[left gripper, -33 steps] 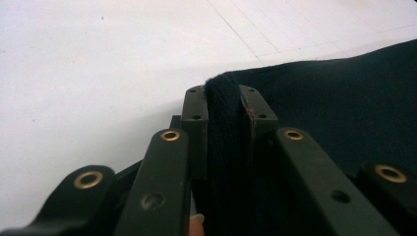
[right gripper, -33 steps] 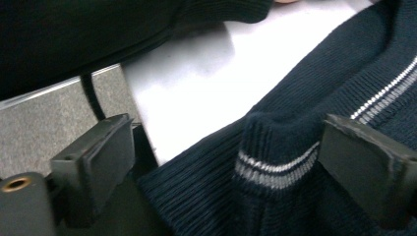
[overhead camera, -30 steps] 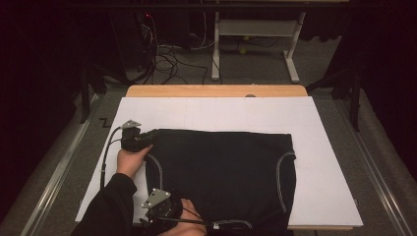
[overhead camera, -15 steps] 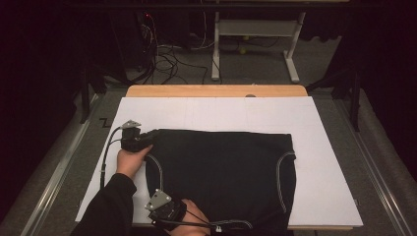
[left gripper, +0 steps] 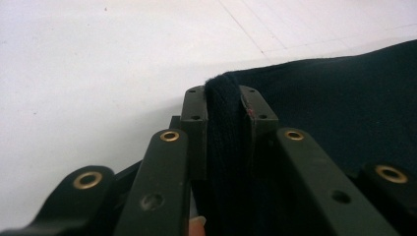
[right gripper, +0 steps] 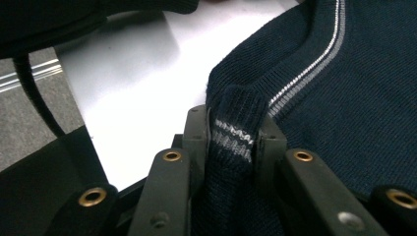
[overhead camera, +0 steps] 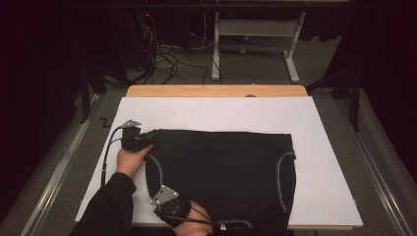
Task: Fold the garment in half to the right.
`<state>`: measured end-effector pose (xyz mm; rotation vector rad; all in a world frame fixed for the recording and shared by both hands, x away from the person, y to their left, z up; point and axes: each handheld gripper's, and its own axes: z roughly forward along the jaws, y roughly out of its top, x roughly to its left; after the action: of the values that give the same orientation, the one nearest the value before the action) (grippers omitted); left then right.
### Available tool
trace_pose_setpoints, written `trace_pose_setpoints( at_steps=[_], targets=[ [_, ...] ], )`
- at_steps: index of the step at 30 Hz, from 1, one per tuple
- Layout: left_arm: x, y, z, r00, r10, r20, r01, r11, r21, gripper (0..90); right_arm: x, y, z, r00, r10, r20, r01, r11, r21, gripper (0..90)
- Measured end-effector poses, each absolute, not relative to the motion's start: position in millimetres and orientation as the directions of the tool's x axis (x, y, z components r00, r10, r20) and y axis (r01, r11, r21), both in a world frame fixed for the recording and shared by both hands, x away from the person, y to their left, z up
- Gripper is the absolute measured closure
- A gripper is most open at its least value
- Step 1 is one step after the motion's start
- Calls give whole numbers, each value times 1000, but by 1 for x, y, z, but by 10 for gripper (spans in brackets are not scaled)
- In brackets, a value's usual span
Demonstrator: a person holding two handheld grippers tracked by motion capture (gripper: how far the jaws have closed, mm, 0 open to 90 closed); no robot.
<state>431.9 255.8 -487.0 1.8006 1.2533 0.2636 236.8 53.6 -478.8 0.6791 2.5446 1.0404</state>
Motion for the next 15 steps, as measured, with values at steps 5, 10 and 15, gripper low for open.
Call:
trace_pose_setpoints(
  at_steps=[5,10,15],
  targets=[
    [434,253,-487,454,842,-290,656,-96,749,725,232,45,-469,-843,528,-105,274,589,760,753],
    [434,250,-486,447,855,-262,662,-119,740,728,229,37,-459,-841,531,-101,241,535,810,756],
    [428,247,-482,447,865,-230,634,-124,764,731,228,27,-454,-842,530,-99,220,505,835,761]
  ],
)
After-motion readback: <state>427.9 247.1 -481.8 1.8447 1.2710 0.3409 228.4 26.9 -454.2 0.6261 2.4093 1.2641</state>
